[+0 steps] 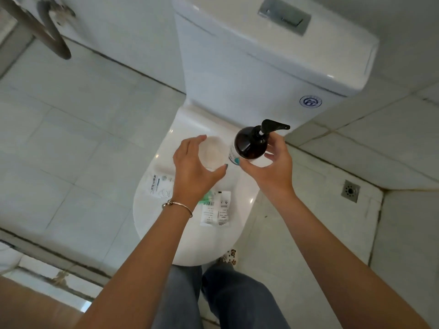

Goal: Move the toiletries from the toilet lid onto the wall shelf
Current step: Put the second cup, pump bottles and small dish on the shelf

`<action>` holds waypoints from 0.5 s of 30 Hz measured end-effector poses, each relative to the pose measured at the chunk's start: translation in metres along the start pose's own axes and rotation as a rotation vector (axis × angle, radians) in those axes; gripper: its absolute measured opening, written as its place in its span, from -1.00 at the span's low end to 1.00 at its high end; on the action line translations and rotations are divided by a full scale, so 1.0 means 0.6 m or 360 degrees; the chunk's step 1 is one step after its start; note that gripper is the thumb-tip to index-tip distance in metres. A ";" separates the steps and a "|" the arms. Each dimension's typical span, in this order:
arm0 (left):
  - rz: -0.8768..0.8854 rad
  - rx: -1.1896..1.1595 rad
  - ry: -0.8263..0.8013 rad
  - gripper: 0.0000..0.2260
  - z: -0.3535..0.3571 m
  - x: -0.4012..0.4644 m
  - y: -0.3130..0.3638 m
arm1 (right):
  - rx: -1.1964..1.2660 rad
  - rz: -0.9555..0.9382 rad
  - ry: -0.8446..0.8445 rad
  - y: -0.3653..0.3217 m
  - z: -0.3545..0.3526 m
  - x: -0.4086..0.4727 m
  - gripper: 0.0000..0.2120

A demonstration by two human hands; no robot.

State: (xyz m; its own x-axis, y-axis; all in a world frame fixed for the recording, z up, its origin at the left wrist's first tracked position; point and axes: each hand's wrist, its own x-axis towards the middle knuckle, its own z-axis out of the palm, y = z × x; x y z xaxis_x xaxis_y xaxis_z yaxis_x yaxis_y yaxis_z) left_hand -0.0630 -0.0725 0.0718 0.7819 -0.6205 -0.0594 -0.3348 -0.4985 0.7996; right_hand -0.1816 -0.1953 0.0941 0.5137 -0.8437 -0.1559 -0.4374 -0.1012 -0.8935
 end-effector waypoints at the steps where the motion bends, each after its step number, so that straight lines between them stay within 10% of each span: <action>1: 0.0016 -0.0047 -0.0006 -0.31 -0.024 0.001 0.027 | 0.0010 -0.0035 0.0015 -0.030 -0.013 -0.004 -0.35; 15: 0.0367 -0.0205 -0.0049 -0.30 -0.320 0.118 0.362 | 0.0078 -0.0452 0.0253 -0.443 -0.143 -0.005 -0.30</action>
State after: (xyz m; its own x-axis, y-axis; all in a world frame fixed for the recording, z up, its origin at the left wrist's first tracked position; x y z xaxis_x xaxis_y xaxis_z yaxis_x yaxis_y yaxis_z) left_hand 0.0203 -0.1085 0.3560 0.6755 -0.7281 0.1165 -0.4310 -0.2618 0.8635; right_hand -0.1305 -0.2109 0.3681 0.4866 -0.8576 0.1667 -0.2550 -0.3219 -0.9118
